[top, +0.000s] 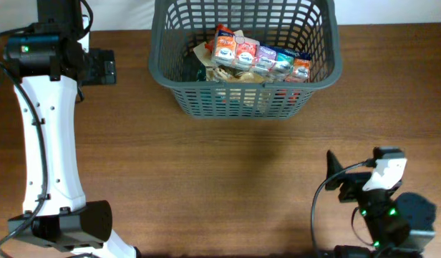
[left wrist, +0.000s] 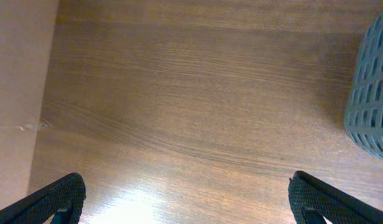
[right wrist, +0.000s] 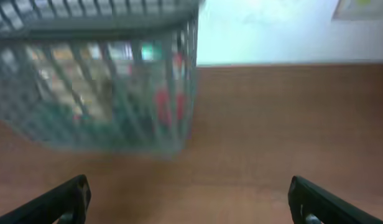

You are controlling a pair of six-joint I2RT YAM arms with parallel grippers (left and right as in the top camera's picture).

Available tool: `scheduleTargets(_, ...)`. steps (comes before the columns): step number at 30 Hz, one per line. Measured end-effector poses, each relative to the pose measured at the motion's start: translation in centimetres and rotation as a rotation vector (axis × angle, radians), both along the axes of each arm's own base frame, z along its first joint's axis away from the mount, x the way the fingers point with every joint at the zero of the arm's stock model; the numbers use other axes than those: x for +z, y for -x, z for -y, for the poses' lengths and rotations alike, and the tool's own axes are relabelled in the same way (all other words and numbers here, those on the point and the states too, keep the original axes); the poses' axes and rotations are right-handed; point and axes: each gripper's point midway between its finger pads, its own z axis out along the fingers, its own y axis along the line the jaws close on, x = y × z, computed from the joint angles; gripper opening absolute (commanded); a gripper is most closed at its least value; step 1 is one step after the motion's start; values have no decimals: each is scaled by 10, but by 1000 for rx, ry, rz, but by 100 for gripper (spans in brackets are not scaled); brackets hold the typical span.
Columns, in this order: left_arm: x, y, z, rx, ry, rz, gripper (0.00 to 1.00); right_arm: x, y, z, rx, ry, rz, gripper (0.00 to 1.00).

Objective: Pack container

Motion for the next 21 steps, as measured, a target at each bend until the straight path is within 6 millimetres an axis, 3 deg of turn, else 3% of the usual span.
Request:
scheduleTargets(3, 0, 0, 0, 1, 0, 0, 99, -50, -2, -1, 4, -6, -42, 99)
scheduleTargets(10, 0, 0, 0, 0, 0, -1, 99, -100, -6, 0, 5, -2, 4, 99)
scheduleTargets(13, 0, 0, 0, 1, 0, 0, 99, -89, -6, -1, 8, 4, 59, 99)
scheduleTargets(21, 0, 0, 0, 2, 1, 0, 99, -89, -6, -1, 8, 3, 59, 99)
